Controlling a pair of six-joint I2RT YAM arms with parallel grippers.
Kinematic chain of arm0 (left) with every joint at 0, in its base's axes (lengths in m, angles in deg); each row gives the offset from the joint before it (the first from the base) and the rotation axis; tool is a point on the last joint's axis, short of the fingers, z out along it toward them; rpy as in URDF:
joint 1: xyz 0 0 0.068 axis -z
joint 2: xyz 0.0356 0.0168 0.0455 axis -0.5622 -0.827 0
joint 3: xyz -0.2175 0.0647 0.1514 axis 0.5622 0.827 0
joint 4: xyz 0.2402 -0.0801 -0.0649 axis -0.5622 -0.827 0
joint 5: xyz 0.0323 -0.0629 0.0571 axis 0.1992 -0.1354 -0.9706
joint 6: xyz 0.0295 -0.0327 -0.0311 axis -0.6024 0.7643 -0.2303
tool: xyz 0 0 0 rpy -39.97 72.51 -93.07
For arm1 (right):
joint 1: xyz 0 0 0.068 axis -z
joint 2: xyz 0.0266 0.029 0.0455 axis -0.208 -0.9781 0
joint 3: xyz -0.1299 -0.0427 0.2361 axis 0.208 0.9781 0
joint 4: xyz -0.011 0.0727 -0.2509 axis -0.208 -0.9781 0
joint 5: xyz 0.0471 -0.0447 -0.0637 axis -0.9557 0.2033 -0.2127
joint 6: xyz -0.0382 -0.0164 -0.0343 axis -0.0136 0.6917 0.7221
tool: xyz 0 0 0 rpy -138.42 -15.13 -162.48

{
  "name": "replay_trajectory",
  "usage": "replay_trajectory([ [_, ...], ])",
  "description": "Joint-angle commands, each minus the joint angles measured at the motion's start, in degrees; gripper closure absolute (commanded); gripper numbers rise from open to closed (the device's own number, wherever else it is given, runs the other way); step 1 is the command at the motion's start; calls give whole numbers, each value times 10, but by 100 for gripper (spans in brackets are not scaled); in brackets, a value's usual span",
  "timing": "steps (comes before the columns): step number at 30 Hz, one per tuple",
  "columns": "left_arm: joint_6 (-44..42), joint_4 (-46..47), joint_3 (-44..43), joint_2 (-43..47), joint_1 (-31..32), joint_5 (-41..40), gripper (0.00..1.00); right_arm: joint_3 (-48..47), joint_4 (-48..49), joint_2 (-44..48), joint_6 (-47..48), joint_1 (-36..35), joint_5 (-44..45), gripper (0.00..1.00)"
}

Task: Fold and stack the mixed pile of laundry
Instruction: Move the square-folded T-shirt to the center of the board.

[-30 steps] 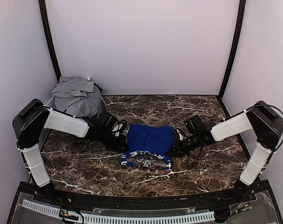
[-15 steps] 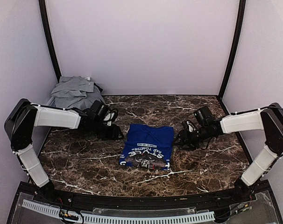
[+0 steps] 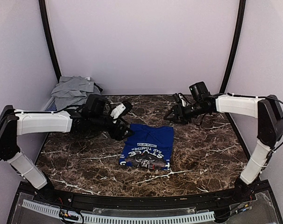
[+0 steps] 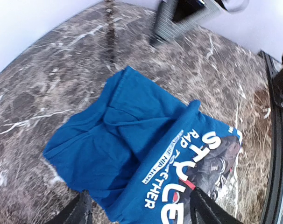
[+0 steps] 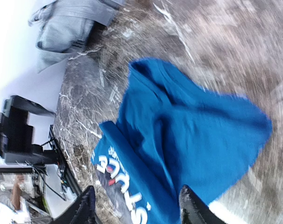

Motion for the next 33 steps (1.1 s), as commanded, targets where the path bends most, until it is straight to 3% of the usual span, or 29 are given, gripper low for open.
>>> replay_trajectory([
  [1,-217,-102,-81,-90,15,63,32,-119,-41,-84,79,-11,-64,52],
  [5,-281,-89,-101,-134,34,65,36,-192,-54,-158,92,-16,-92,60],
  [19,-346,-94,-179,-257,50,99,50,-329,-77,-364,119,-52,-80,64],
  [27,-323,-107,-125,-259,93,69,60,-251,-55,-350,122,-95,-56,65],
  [33,-257,-71,-4,-163,152,28,63,-98,17,-265,76,-144,-41,66],
])
